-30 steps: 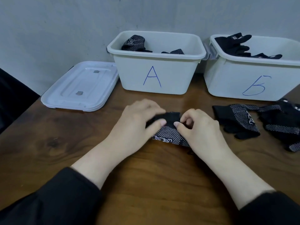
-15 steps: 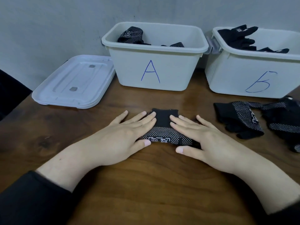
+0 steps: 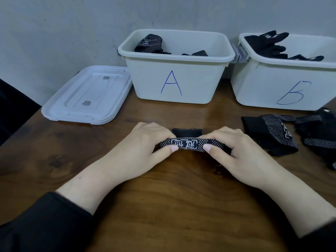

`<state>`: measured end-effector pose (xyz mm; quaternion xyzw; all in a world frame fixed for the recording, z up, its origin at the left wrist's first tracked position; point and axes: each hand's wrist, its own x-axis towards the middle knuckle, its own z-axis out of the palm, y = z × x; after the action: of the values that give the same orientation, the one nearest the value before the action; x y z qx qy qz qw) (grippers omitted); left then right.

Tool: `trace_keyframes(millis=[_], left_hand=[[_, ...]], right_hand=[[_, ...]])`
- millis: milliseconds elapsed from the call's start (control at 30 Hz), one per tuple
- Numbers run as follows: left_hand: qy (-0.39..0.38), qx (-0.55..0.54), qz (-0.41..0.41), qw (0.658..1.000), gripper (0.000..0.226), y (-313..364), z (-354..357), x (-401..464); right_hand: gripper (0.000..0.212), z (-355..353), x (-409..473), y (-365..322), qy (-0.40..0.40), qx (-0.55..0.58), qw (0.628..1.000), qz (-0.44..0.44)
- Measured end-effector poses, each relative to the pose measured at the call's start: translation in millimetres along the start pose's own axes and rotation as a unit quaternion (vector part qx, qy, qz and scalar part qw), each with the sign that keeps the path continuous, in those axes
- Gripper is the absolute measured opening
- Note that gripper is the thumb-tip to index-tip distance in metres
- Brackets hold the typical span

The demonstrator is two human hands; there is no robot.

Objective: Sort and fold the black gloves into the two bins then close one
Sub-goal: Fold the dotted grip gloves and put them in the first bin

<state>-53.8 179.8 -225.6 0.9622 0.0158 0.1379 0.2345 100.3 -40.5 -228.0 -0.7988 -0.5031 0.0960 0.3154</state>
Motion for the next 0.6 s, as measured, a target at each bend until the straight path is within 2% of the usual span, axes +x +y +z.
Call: trace_keyframes(millis=[133,233,333,400,500,600], left_hand=[[0.032,-0.157,-0.118,0.98,0.008,7.6,3.5,5.4],[0.08,-0.212,-0.158,0.961,0.011,7.6,12.0,16.1],[0.11,-0.159,-0.153,0.969,0.021,2.9,17.9,20.0],[0.104,-0.113,-0.125,0.98,0.017,0.6,20.1,21.4],[0.058,-0.056,-0.116,0.99,0.02,-5.6,19.7,22.8],[0.035,-0.058,-0.122,0.99,0.023,-11.9,15.7,22.9]], right_hand=[[0.009,4.1,3.9,-7.2,0.048,0.073,0.996,0.031],[0.016,9.1,15.7,-6.0,0.094,0.112,0.987,0.069],[0.018,14.7,23.6,-2.5,0.13,0.044,0.99,0.04],[0.015,18.6,26.2,1.7,0.128,-0.002,0.992,0.013],[0.023,14.8,26.5,4.8,0.077,-0.022,0.997,0.005],[0.027,5.3,24.5,6.4,0.021,0.007,1.0,0.007]])
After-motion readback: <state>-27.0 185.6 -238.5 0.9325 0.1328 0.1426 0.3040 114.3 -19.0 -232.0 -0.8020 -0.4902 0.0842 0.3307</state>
